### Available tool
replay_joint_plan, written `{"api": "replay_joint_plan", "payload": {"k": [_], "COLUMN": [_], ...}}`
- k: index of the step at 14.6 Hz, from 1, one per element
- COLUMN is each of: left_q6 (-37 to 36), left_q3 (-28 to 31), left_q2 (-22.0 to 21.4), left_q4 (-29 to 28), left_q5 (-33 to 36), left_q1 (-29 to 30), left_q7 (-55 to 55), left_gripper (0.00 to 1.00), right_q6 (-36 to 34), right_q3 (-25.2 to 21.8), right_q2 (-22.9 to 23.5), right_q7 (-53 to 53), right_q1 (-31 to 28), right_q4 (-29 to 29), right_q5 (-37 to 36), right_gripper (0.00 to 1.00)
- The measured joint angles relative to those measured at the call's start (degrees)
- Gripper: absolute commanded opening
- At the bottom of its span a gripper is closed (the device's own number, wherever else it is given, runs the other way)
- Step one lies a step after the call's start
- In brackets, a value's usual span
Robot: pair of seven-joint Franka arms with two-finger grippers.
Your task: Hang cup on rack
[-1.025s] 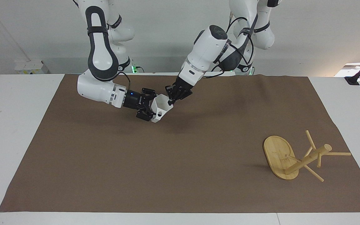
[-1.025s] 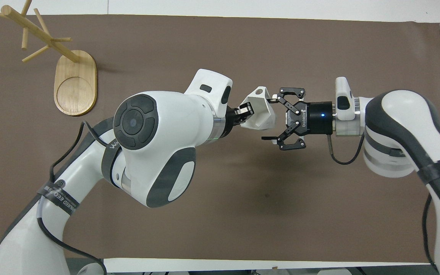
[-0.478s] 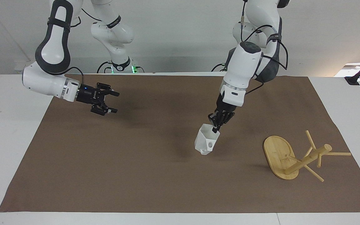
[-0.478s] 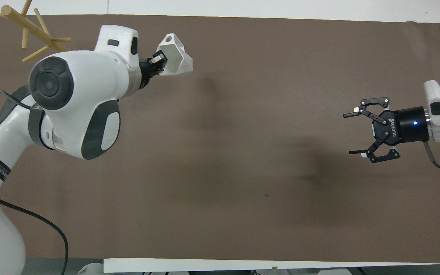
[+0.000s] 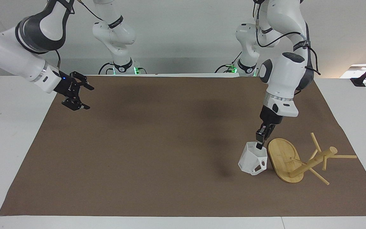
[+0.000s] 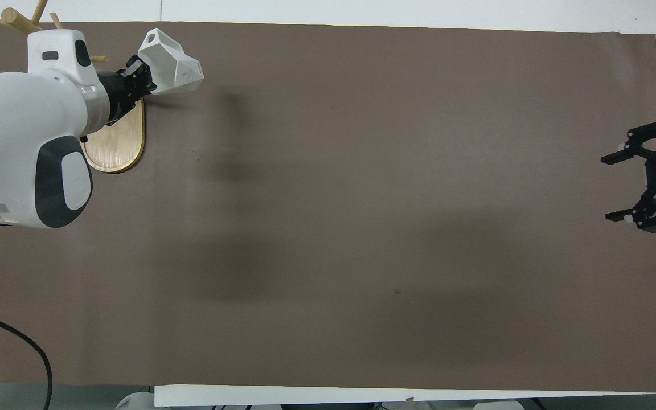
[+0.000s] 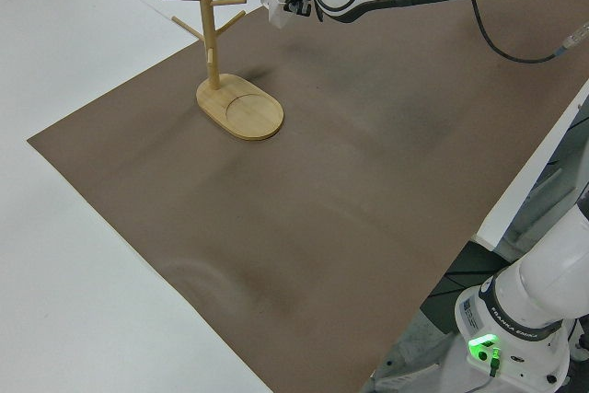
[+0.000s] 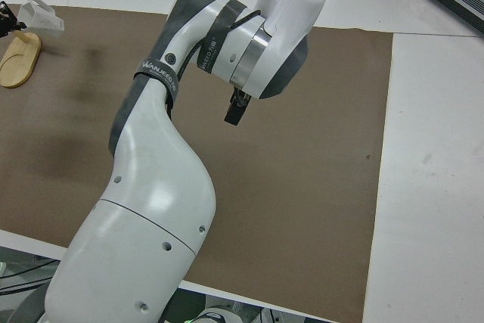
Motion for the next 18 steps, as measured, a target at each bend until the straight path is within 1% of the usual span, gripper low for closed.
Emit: {"api": "replay_joint_plan", "payload": {"k": [2, 4, 6, 8, 10, 13, 15, 16, 17, 18], "left_q6": [2.5, 3.1, 3.1, 3.2, 3.3, 3.5, 3.7, 3.8, 3.8, 3.7], "left_q3": [0.0, 0.0, -0.1, 0.0, -0.1, -0.1, -0.1, -0.1, -0.1, -0.1], "left_q2": [-2.0, -2.8, -2.9, -3.0, -3.1, -3.1, -3.1, -3.1, -3.1, -3.1], "left_q4": [-2.7, -3.7, -4.5, -5.7, -6.6, -7.0, -7.1, -7.1, -7.1, -7.1], "left_q5": [0.0, 0.0, 0.0, 0.0, 0.0, 0.0, 0.0, 0.0, 0.0, 0.1], "left_q1": [1.5, 2.8, 3.5, 3.8, 4.6, 6.9, 8.2, 8.4, 8.4, 8.5], "left_q7": [0.0, 0.0, 0.0, 0.1, 0.6, 2.8, 3.9, 4.1, 4.2, 4.9], "left_gripper": [0.0, 0.0, 0.0, 0.0, 0.0, 0.0, 0.01, 0.3, 0.89, 1.0], "right_q6": [-2.9, -3.4, -4.5, -6.7, -7.5, -9.2, -10.3, -10.4, -10.6, -10.8], "right_q3": [0.9, 1.6, 1.7, 1.7, 1.7, 1.9, 2.1, 2.3, 2.2, 1.3], "right_q2": [0.0, 0.0, 0.2, 0.2, 0.3, 0.6, 1.0, 1.3, 1.6, 1.8], "right_q7": [14.1, 22.8, 31.7, 42.9, 54.8, 64.9, 70.6, 72.5, 73.2, 74.0], "right_q1": [0.3, 0.6, 0.6, 1.2, 2.0, 3.1, 5.1, 6.0, 7.4, 9.8], "right_q4": [3.1, 4.2, 6.0, 8.4, 9.4, 10.3, 11.0, 11.6, 12.5, 13.4], "right_q5": [-4.9, -8.8, -10.7, -12.3, -13.0, -13.5, -14.8, -14.9, -14.9, -15.0], "right_gripper": [1.0, 1.0, 1.0, 1.0, 1.0, 1.0, 1.0, 1.0, 1.0, 1.0]}}
